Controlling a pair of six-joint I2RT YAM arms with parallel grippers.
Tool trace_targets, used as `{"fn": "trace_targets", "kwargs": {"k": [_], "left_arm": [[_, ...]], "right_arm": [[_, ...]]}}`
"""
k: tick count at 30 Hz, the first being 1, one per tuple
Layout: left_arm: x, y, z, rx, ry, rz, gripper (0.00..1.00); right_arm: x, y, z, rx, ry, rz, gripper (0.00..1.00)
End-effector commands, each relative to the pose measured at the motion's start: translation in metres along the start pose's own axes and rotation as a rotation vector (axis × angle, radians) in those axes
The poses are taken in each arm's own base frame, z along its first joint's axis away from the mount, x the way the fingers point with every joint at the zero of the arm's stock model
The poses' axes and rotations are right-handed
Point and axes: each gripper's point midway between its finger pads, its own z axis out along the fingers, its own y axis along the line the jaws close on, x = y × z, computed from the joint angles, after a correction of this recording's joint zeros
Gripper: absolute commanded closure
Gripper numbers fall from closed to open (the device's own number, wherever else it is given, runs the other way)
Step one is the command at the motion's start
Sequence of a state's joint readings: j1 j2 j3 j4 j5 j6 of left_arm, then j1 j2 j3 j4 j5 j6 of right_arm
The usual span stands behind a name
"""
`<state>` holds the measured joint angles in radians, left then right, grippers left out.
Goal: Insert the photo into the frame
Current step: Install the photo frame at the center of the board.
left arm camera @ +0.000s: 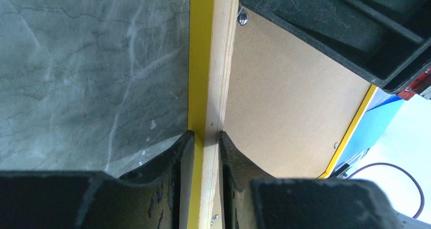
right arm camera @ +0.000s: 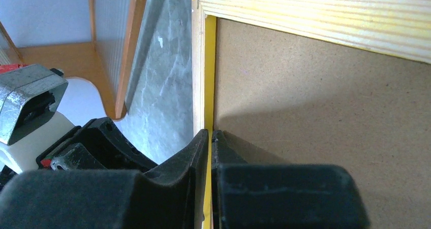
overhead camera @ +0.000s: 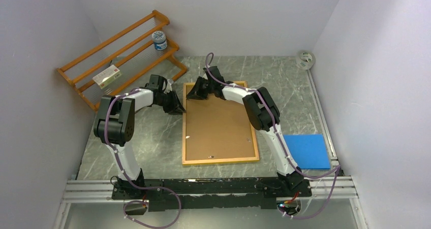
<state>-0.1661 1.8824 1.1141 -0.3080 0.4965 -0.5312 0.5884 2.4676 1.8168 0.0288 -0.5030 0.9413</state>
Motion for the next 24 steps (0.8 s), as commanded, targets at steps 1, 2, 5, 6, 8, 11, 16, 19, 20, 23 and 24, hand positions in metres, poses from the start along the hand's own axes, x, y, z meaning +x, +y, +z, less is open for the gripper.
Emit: {"fn": "trace_targets", "kwargs": {"k": [1,2,5,6,8,11,16,19,20,23,24], "left_arm": [[0.017,0.027,0.010,-0.106,0.062,-0.006,0.73],[0.017,0.027,0.010,-0.108,0.061,-0.004,0.73],[0.016,0.026,0.008,-0.107,0.056,-0.002,0.70],[0.015,0.024,0.007,-0.101,0.055,0.000,0.68],[0.013,0.021,0.006,-0.087,0.051,0.009,0.64],[0.011,0.017,0.006,-0.072,0.048,0.019,0.59],[0.006,0.014,0.006,-0.063,0.044,0.030,0.56],[0.005,0.012,0.008,-0.053,0.048,0.027,0.56],[0.005,0.012,0.009,-0.051,0.048,0.027,0.58],[0.005,0.012,0.009,-0.051,0.049,0.030,0.63],[0.005,0.012,0.009,-0.053,0.050,0.032,0.64]], "right_arm": [[0.028,0.004,-0.002,0.016,0.108,-0.006,0.89],[0.023,0.006,-0.004,0.018,0.094,-0.014,0.88],[-0.010,0.020,-0.019,0.042,0.008,-0.048,0.80],[-0.024,0.022,-0.028,0.056,-0.028,-0.054,0.75],[-0.047,0.024,-0.047,0.085,-0.094,-0.060,0.68],[-0.069,0.020,-0.072,0.118,-0.166,-0.064,0.63],[-0.088,0.000,-0.107,0.203,-0.259,-0.041,0.62],[-0.098,-0.018,-0.125,0.281,-0.319,-0.021,0.59],[-0.100,-0.024,-0.129,0.297,-0.330,-0.015,0.58],[-0.106,-0.038,-0.133,0.319,-0.341,0.021,0.58],[-0.106,-0.042,-0.133,0.328,-0.339,0.031,0.57]]}}
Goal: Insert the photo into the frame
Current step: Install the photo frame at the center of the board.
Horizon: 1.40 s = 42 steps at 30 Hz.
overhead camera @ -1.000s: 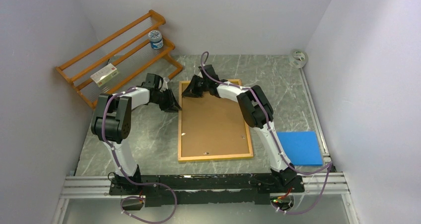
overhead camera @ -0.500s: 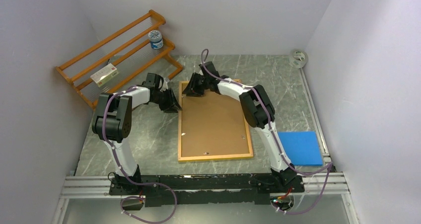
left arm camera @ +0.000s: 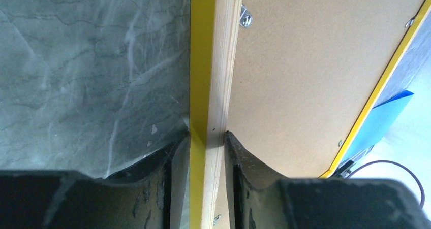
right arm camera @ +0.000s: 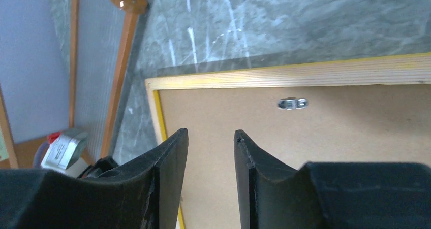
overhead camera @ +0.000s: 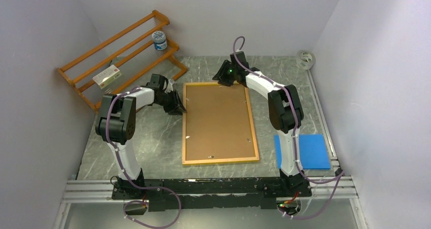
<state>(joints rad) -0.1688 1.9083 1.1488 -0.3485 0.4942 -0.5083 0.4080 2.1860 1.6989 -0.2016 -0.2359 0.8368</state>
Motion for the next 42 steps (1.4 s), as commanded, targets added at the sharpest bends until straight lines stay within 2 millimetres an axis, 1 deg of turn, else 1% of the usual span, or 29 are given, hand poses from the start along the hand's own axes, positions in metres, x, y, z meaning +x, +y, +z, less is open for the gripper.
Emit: {"fn": "trace_targets", "kwargs": {"k": [1,6,11,21,26,30,33,42], "left_arm": [[0.005,0.011,0.006,-0.040,0.026,0.024,0.66],[0.007,0.011,0.007,-0.036,0.031,0.023,0.72],[0.009,0.011,0.007,-0.034,0.040,0.021,0.72],[0.011,0.013,0.009,-0.032,0.049,0.017,0.73],[0.012,0.013,0.010,-0.033,0.052,0.018,0.74],[0.013,0.014,0.010,-0.033,0.054,0.019,0.74],[0.015,0.014,0.011,-0.030,0.063,0.016,0.74],[0.018,0.016,0.009,-0.035,0.072,0.024,0.74]], "right_arm": [[-0.008,-0.015,-0.003,0.067,-0.034,0.009,0.57],[-0.003,-0.026,0.005,0.092,-0.019,0.022,0.57],[0.003,-0.037,0.013,0.114,-0.001,0.032,0.58],[0.006,-0.055,0.024,0.171,-0.003,0.021,0.59],[0.001,-0.065,0.030,0.189,-0.017,0.015,0.59],[-0.002,-0.068,0.035,0.177,-0.025,0.016,0.60],[0.000,-0.071,0.040,0.167,-0.018,0.035,0.60],[0.001,-0.102,0.046,0.216,-0.037,0.126,0.62]]}}
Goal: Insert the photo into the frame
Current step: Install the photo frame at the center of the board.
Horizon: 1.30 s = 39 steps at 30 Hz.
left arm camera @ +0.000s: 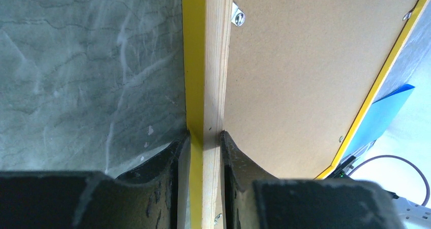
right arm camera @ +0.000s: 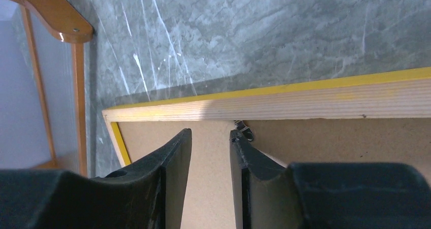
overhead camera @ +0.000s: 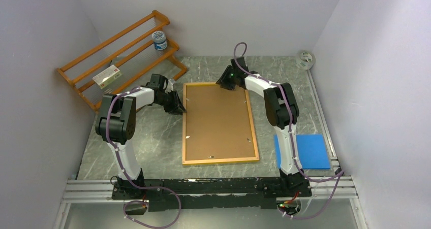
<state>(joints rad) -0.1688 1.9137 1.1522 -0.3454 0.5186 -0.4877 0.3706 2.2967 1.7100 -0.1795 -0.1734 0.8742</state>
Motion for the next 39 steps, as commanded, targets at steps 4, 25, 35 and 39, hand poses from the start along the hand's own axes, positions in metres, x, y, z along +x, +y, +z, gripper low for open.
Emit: {"fn": "trace_targets", "kwargs": {"k": [4,25,35,39], "left_arm": [[0.018,0.019,0.009,-0.059,0.065,0.001,0.74],[-0.028,-0.023,-0.033,0.032,-0.034,0.067,0.60],[-0.015,-0.021,-0.047,0.022,-0.071,0.078,0.46],[0.001,-0.019,-0.049,0.039,-0.068,0.070,0.44]], "right_arm": [[0.006,-0.057,0.025,0.119,-0.015,0.097,0.63],[0.016,0.041,-0.089,-0.217,0.086,-0.156,0.53],[0.070,0.004,-0.124,-0.120,0.132,-0.225,0.52],[0.102,-0.005,-0.144,-0.113,0.213,-0.326,0.52]]}}
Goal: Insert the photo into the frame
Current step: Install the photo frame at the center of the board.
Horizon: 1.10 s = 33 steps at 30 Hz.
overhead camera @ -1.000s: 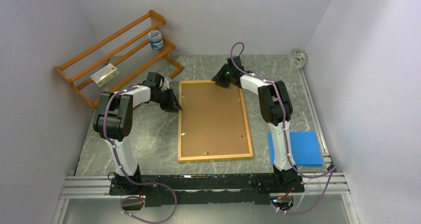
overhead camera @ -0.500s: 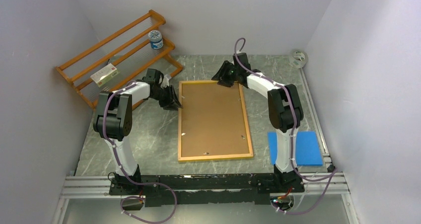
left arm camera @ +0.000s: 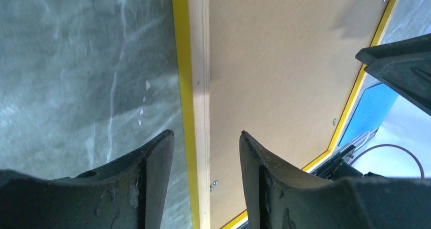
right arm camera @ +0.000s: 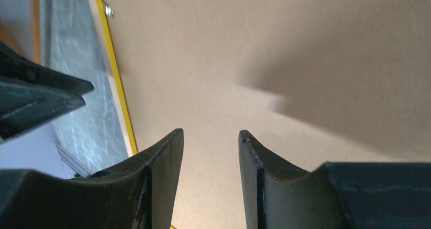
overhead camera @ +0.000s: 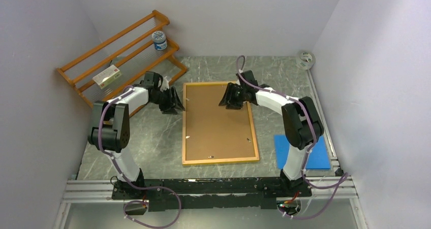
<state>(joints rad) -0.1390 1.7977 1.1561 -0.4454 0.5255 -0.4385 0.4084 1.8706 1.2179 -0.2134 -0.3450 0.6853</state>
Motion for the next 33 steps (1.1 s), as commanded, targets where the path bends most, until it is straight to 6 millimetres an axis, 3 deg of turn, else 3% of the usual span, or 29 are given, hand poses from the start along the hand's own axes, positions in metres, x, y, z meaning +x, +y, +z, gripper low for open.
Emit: {"fn": "trace_targets", "kwargs": {"k": [1,7,11,21,33], "left_arm": [[0.006,-0.008,-0.012,0.033,-0.038,0.027,0.44],[0.022,-0.005,-0.004,0.061,-0.014,-0.011,0.45],[0.029,-0.003,0.001,0.062,0.009,-0.042,0.50],[0.045,0.007,0.011,0.040,0.058,-0.095,0.60],[0.053,0.018,0.022,0.009,0.092,-0.120,0.70]], "right_arm": [[0.026,0.020,-0.030,-0.031,0.032,-0.176,0.52],[0.112,0.032,-0.032,-0.096,0.241,-0.318,0.53],[0.148,0.033,-0.036,-0.120,0.329,-0.367,0.54],[0.213,0.026,-0.038,-0.121,0.498,-0.475,0.62],[0.254,0.019,-0.037,-0.170,0.614,-0.456,0.75]]}}
